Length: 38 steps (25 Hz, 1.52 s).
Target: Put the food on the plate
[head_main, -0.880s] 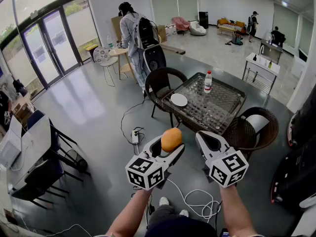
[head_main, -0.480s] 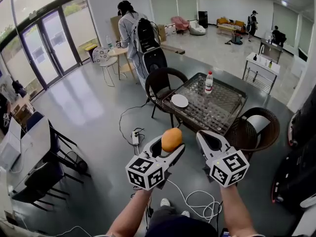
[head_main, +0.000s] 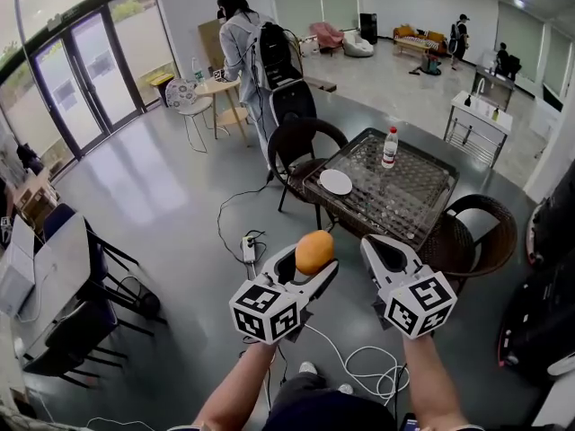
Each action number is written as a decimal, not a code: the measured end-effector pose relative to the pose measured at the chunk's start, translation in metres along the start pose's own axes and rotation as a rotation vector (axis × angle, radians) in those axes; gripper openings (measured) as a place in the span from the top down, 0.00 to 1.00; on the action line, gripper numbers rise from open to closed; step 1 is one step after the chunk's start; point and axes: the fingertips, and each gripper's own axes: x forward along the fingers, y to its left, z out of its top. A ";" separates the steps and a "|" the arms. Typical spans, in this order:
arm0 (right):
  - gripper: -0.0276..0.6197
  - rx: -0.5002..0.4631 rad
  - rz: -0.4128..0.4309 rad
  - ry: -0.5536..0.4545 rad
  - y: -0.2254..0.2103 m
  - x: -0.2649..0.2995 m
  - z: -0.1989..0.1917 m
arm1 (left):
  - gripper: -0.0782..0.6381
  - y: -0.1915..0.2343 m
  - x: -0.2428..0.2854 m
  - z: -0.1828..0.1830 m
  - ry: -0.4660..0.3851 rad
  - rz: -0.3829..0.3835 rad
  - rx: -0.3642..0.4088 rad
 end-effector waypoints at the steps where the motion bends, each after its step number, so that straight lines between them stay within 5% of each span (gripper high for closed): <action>1: 0.95 0.000 -0.003 0.002 0.001 0.007 0.000 | 0.44 0.007 0.000 0.001 0.002 -0.004 -0.001; 25: 0.95 -0.021 -0.112 0.034 -0.020 0.128 -0.014 | 0.44 0.137 0.030 0.010 0.003 -0.082 -0.039; 38: 0.95 0.026 -0.077 0.034 -0.113 0.206 -0.028 | 0.44 0.197 0.122 0.009 0.036 -0.045 -0.043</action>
